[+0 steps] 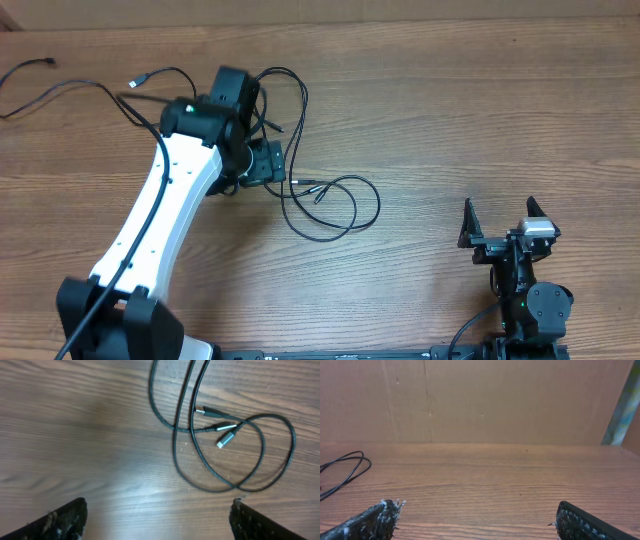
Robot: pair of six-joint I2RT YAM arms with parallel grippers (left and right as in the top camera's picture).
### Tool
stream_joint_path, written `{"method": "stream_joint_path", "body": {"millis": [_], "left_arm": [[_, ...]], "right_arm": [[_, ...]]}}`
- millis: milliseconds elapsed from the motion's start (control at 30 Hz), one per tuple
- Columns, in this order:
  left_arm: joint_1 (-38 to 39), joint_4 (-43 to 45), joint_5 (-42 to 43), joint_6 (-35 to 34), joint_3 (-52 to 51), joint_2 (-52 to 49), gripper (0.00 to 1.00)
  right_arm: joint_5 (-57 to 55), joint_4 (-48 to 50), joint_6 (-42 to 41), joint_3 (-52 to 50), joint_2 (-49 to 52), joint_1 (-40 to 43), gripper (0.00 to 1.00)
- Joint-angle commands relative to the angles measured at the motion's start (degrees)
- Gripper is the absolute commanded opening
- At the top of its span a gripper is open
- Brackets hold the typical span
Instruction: Untangle cables
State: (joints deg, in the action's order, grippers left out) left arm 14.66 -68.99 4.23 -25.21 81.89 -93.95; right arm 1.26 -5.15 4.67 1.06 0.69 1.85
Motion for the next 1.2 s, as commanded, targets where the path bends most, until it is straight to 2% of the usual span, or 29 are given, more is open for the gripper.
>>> {"method": "stream_joint_path", "body": {"millis": [0,133,233,400,567,1000,1167], "left_arm": [[-0.3,7.0,7.4,3.6,-8.5,-0.4,0.9],[0.9,13.7,6.0,3.5,-15.3,-0.6,0.88],[1.9,17.2,4.1,0.2,-18.8,-1.1,0.81],[3.3,22.8,0.7,-3.5,-22.2,-1.8,0.79],[4.9,24.3,-3.4,-7.0,-22.5,-3.6,0.74],[5.6,28.1,-4.7,-7.2,-22.5,-13.5,0.68],[5.6,29.6,-4.9,-7.2,-22.5,-16.1,0.54]], "right_arm": [[0.1,0.3,-0.3,-0.6,-0.5,0.0,1.0],[0.1,0.3,-0.3,-0.6,-0.5,0.0,1.0],[0.1,0.3,-0.3,-0.6,-0.5,0.0,1.0],[0.1,0.3,-0.3,-0.6,-0.5,0.0,1.0],[0.1,0.3,-0.3,-0.6,-0.5,0.0,1.0],[0.1,0.3,-0.3,-0.6,-0.5,0.0,1.0],[0.1,0.3,-0.3,-0.6,-0.5,0.0,1.0]]}}
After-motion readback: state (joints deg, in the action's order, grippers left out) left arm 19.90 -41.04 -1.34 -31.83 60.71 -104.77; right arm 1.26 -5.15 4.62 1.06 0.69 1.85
